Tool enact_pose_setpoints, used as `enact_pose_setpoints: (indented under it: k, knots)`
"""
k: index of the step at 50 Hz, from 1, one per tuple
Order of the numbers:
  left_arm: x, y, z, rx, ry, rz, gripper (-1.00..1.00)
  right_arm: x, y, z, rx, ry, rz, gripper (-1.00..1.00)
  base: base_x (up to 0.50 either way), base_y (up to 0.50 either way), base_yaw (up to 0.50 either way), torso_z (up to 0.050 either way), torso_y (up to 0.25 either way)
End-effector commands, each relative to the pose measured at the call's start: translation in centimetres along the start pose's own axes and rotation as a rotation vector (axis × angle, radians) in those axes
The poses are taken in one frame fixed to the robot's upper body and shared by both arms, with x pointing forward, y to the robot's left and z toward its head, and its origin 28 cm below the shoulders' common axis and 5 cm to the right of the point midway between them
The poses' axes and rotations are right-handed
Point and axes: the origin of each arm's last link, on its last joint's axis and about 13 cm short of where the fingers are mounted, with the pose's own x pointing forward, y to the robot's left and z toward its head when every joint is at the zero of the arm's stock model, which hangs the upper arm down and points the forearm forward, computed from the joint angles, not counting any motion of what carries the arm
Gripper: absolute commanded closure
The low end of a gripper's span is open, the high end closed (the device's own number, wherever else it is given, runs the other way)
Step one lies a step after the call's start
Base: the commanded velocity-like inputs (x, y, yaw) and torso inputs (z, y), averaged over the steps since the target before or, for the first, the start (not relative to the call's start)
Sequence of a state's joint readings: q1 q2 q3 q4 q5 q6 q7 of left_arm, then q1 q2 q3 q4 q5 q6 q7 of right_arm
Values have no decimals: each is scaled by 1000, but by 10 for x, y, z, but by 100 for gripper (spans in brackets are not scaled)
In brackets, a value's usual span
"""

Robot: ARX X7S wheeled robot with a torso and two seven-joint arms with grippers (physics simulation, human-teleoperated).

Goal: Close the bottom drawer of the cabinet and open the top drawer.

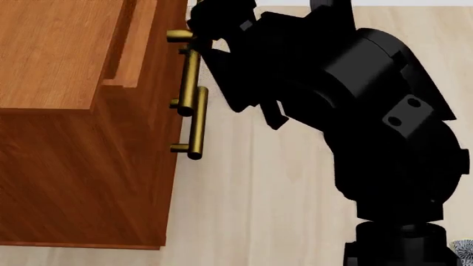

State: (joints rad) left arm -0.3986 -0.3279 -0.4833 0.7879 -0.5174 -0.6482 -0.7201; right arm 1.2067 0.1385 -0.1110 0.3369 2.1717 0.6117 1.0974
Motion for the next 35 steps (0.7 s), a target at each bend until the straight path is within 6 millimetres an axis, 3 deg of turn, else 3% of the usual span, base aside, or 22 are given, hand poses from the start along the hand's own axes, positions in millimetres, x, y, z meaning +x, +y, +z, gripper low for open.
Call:
enact_pose_setpoints:
  k: [1,35]
  knots:
    - [0,0,0,4,1,-2,-100,-20,7,-4,-8,-12,69,100,0,0,0,0,0]
    - [1,-1,-1,8,3,-1,-100,-48,6,5,-6,-92,83,100,0,0,0,2,7]
